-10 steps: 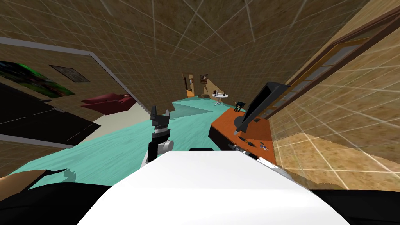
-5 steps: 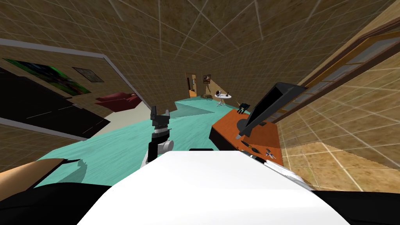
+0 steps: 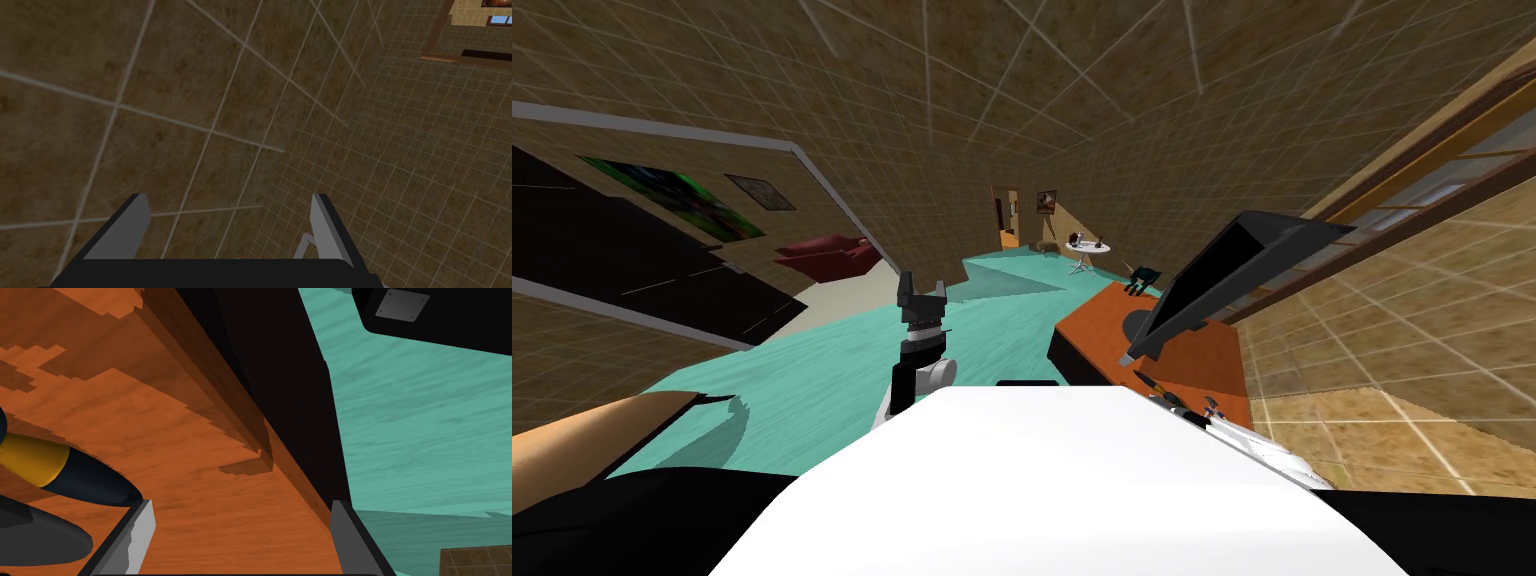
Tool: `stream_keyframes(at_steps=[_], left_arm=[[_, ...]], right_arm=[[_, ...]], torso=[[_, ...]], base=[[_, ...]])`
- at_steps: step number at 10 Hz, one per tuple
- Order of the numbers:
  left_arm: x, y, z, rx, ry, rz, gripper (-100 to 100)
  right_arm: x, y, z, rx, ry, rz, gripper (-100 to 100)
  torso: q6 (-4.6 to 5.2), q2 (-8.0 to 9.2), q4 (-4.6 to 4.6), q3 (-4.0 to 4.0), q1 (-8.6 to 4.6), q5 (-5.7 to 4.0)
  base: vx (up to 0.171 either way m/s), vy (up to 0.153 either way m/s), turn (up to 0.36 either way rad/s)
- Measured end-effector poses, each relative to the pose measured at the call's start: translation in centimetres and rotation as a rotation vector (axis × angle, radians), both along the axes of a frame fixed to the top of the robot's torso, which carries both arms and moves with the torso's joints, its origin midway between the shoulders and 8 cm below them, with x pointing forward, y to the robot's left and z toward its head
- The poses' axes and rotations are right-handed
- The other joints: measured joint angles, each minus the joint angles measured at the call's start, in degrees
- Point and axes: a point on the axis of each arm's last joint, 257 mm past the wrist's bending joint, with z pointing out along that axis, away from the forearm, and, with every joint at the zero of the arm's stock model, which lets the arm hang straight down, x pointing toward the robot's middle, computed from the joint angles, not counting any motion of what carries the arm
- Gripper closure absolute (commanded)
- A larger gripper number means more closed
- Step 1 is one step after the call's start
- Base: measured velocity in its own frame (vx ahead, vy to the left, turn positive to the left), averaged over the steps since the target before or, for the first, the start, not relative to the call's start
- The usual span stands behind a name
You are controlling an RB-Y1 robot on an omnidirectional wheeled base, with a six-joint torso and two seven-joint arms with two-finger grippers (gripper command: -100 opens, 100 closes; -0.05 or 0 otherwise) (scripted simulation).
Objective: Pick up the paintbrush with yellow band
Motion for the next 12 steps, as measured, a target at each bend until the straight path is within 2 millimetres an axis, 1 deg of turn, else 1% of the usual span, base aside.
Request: stream_keyframes(at_steps=[2,4,6,8,9,10,11,12], left_arm=[[0.0,0.0,0.0,0.0,0.0,0.0,0],[0.0,0.0,0.0,0.0,0.0,0.0,0],[0.0,0.0,0.0,0.0,0.0,0.0,0],[0.0,0.0,0.0,0.0,0.0,0.0,0],[0.0,0.0,0.0,0.0,0.0,0.0,0],[0.0,0.0,0.0,0.0,0.0,0.0,0],[0.0,0.0,0.0,0.0,0.0,0.0,0],[0.0,0.0,0.0,0.0,0.0,0.0,0]], right_arm=[[-2.0,-3.4,0.3,-0.099,0.064,0.056,-100],[-2.6,-5.4,0.3,-0.155,0.1,0.082,-100],[-3.7,-6.9,0.3,-0.211,0.148,0.13,-100],[-5.1,-7.0,-0.3,-0.241,0.191,0.181,-100],[-5.9,-6.6,-0.9,-0.245,0.215,0.214,-100],[-6.6,-5.7,-1.9,-0.241,0.235,0.241,-100],[-7.1,-5.2,-2.1,-0.236,0.243,0.26,-100],[-7.1,-5.1,-2.1,-0.236,0.243,0.26,0]], torso=[[-0.02,-0.13,-0.02,-0.07,-0.25,-0.04],[-0.01,-0.06,-0.01,-0.04,-0.04,-0.02],[0.0,-0.14,-0.03,-0.08,-0.2,-0.05],[0.0,-0.14,-0.03,-0.08,-0.14,-0.06],[0.01,-0.18,-0.04,-0.11,-0.12,-0.05],[0.01,-0.09,-0.04,-0.07,-0.01,-0.06],[0.02,0.15,0.02,0.07,0.22,0.02],[0.01,0.21,0.04,0.11,0.26,0.04]], base=[[0.094,-0.113,0.074],[0.075,-0.074,0.043],[0.095,-0.122,0.03],[0.103,-0.096,-0.001],[0.081,-0.072,-0.02],[-0.004,0.008,-0.002],[0.0,0.0,0.0],[0.0,0.0,0.0]])
